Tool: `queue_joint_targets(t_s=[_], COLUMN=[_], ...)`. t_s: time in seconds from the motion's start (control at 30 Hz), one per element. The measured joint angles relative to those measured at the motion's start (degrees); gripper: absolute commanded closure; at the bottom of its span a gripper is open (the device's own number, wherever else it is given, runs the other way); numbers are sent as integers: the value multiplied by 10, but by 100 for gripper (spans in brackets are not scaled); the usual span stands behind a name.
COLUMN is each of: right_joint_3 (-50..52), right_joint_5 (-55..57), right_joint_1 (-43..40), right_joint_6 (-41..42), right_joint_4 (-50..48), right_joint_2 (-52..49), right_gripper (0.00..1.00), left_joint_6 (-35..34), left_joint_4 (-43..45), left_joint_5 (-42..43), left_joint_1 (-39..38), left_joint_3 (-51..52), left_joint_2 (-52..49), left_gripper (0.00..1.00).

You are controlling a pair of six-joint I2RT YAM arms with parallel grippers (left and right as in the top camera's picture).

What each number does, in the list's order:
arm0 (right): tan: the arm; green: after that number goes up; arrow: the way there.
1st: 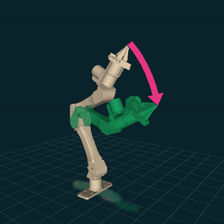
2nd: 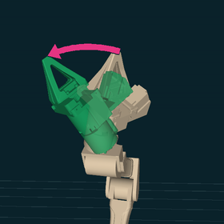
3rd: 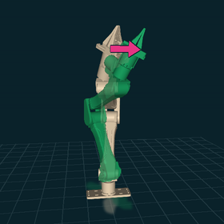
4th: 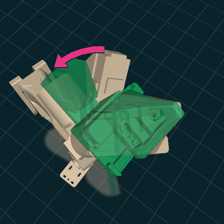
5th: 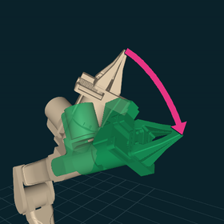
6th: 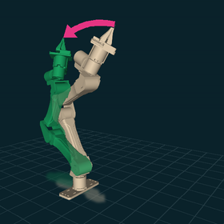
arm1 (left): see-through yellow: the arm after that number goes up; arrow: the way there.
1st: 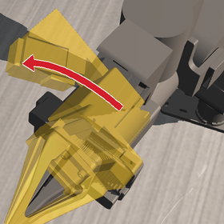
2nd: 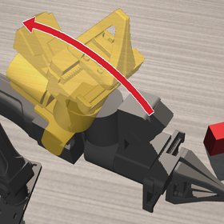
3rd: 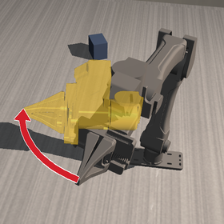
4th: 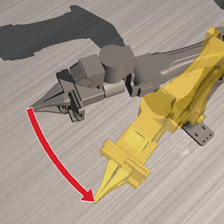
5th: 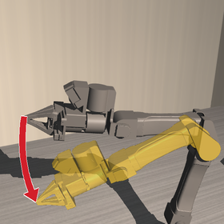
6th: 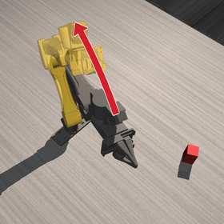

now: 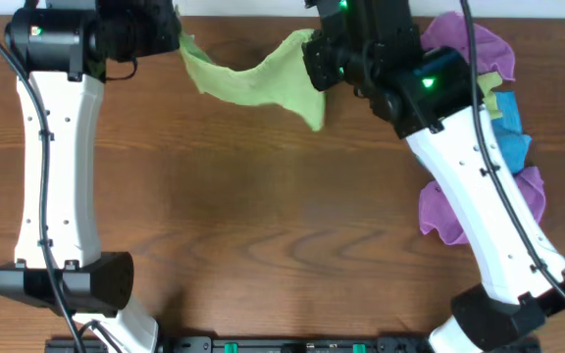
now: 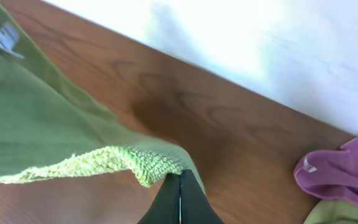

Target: Fold the cloth

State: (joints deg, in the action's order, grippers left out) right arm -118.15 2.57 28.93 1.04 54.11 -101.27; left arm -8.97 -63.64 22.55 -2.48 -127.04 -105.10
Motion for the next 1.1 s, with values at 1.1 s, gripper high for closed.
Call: queue_joint_targets(t_s=[1.1], right_joint_3=[30], right_joint_5=[112], right_joint_1=[142], right_joint_6=[62], right_joint_4=[240], right_joint_2=[187], right_gripper=[98], left_joint_6=[-50], left_joint_4=[-121], left_joint_5=[-181], left_joint_1=[-118], left_joint_3=[204], left_joint_2=[300], left_gripper=[94])
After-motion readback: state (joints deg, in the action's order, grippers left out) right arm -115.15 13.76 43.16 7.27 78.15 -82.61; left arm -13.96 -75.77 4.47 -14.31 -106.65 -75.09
